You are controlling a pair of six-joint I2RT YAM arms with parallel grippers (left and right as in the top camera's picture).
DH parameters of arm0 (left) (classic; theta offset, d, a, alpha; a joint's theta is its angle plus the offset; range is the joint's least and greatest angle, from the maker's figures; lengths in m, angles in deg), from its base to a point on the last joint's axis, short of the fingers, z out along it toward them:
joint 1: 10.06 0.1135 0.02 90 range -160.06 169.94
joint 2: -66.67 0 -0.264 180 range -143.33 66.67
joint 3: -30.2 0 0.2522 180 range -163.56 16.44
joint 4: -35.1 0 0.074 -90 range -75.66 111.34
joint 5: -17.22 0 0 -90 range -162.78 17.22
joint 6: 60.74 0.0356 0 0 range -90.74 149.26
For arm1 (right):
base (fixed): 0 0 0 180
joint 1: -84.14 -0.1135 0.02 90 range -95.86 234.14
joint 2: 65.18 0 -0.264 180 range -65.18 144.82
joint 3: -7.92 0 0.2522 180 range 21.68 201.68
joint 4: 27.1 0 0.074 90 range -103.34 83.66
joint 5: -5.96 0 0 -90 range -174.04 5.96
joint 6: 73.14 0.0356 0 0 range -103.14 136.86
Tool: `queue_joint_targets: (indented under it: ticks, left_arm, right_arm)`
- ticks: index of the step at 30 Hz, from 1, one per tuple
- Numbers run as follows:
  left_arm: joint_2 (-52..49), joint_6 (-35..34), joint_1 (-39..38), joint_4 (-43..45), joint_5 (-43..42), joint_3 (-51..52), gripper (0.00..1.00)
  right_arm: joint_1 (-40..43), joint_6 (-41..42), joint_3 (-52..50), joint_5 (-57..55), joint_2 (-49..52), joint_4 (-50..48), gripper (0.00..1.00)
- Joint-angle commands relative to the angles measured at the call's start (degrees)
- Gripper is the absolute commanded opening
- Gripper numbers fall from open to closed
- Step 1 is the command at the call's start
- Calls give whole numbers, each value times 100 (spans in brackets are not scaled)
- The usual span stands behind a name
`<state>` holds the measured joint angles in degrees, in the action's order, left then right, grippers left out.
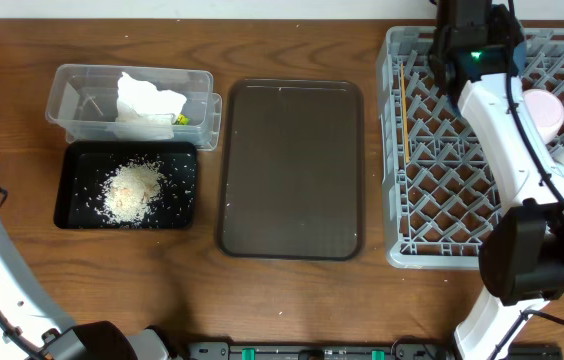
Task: Sort waste into correct bins and load items into the dishwasher rack
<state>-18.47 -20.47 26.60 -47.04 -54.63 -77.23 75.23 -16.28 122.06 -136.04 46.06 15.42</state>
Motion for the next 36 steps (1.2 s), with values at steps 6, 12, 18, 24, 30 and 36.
queue_joint_targets:
  ticks: [6, 12, 18, 24, 30, 36]
  left_arm:
    - [-48, -52, 24, -17, 50, -31, 89]
    - [-48, -52, 24, -17, 50, -31, 89]
    - [-48, -52, 24, -17, 50, -31, 89]
    - [-48, -52, 24, -17, 50, -31, 89]
    - [-48, -52, 24, -17, 50, -31, 89]
    - [-48, -52, 24, -17, 50, -31, 89]
  right_arm:
    - [-420, 2177, -181, 2354, -542, 769, 62]
    - [-407, 3038, -184, 3670, -1126, 1303, 86]
    - [-411, 3493, -184, 4142, -1491, 1475, 99]
    - [-365, 3604, -188, 4186, -1379, 1447, 96]
    - [-352, 3687, -188, 4380, -973, 1300, 92]
    - [-415, 3952, -188, 4391, -590, 1180, 88]
